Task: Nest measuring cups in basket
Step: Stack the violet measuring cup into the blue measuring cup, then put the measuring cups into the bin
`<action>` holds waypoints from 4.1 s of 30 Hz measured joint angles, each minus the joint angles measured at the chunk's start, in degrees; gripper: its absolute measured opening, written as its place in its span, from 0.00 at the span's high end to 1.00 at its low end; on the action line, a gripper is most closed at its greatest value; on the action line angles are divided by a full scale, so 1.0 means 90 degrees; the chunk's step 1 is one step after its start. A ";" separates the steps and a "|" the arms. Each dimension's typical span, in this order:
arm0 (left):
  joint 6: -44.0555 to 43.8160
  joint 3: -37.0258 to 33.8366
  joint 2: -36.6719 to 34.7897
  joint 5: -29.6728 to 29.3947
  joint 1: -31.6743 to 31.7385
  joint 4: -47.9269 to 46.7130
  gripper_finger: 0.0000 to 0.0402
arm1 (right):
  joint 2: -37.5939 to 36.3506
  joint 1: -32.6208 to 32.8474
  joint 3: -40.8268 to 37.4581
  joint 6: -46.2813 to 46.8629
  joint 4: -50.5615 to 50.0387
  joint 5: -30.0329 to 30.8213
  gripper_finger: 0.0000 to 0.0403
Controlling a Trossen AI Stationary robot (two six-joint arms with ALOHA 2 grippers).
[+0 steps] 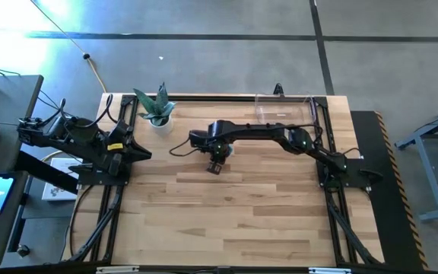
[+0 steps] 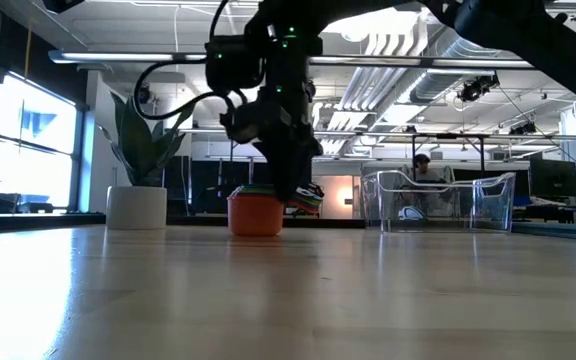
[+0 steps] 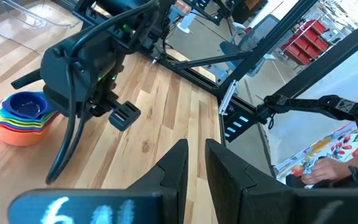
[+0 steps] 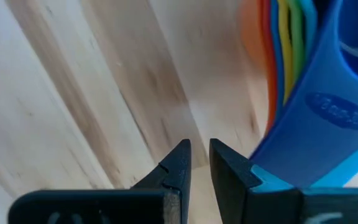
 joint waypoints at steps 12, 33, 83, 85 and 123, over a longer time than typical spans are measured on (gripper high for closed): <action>-0.0114 0.0000 -0.0001 0.0000 -0.0001 0.0007 0.88 | 0.0000 -0.0039 -0.0015 0.0085 -0.0200 0.0550 0.87; 0.0465 0.0000 -0.0001 -0.0194 -0.0002 0.0007 0.88 | -0.0274 0.0419 0.0689 0.0894 -0.0251 -0.0110 0.87; 0.2338 0.0000 0.0001 -0.2268 -0.0002 0.0010 0.88 | -0.1166 -0.1030 -0.0095 -0.0223 -0.0179 -0.0170 0.40; 0.2336 0.0000 -0.0001 -0.2268 -0.0002 0.0009 0.88 | -0.1166 -0.0975 -0.0326 -0.0226 0.0019 -0.0170 0.40; 0.2052 0.0000 0.0001 -0.2807 0.0000 0.0010 0.88 | -0.0838 -0.0663 -0.0950 -0.0528 0.0897 0.0026 0.40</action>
